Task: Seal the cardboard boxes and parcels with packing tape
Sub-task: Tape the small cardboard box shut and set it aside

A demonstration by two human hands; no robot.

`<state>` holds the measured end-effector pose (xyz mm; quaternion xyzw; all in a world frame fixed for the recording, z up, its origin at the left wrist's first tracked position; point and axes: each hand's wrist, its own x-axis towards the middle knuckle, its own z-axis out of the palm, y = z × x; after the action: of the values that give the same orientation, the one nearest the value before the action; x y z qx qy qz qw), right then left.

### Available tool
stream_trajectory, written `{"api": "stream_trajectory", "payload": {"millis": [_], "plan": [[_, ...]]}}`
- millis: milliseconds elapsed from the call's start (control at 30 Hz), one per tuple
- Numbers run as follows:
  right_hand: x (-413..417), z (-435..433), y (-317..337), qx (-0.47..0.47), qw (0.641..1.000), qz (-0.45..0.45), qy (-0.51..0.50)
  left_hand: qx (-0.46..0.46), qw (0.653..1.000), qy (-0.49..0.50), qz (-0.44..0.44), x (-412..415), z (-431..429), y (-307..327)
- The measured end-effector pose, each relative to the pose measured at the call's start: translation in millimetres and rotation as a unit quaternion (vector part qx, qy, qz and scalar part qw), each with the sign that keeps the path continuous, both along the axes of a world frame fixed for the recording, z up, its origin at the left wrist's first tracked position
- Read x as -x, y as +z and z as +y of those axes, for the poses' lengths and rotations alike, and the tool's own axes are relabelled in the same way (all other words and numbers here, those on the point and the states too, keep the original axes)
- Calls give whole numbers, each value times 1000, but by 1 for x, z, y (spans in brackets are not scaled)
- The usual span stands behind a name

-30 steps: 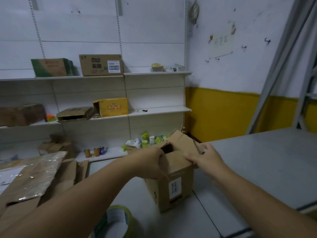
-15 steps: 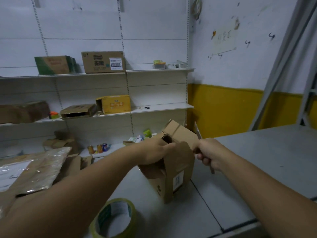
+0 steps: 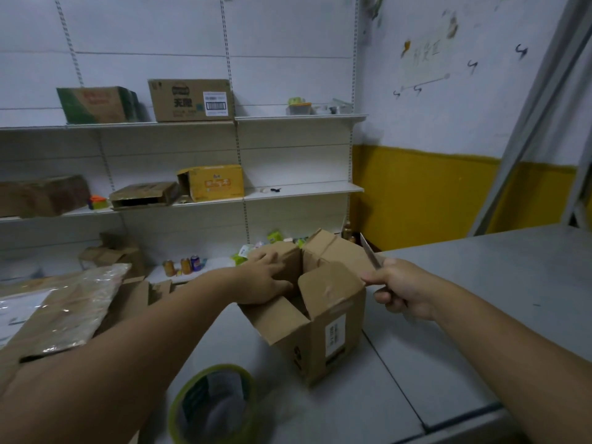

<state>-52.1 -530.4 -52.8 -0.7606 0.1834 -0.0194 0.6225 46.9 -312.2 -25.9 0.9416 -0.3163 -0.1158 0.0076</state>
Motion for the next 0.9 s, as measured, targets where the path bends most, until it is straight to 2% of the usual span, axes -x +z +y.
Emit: {"api": "stream_trajectory", "payload": {"millis": [200,300,433,533,567,667,733,833,867,900], "plan": [[1,24,-20,52,994,-57,-71,55,998,-2,-3,-9,5,-18],[4,29,-26,48,993,-85,-72,101,995,-3,-23,-6,6,-23],[10,33,-30,91,987,-108,-72,139,990,-10,-29,0,5,-23],[15,35,-29,108,986,-106,-68,246,969,17,31,2,10,-17],[16,35,-29,104,987,-103,-64,298,953,30,48,1,14,-16],[19,35,-28,88,988,-117,-47,420,904,74,16,-1,25,-18],[21,37,-29,89,987,-122,-59,531,837,131,13,1,29,-19],[21,32,-26,88,978,-124,-145,671,700,241,42,6,26,-13],[21,27,-23,95,971,-129,-174,694,669,255,70,10,22,-9],[21,20,-19,104,965,-137,-200,704,656,251,105,18,16,-4]]}}
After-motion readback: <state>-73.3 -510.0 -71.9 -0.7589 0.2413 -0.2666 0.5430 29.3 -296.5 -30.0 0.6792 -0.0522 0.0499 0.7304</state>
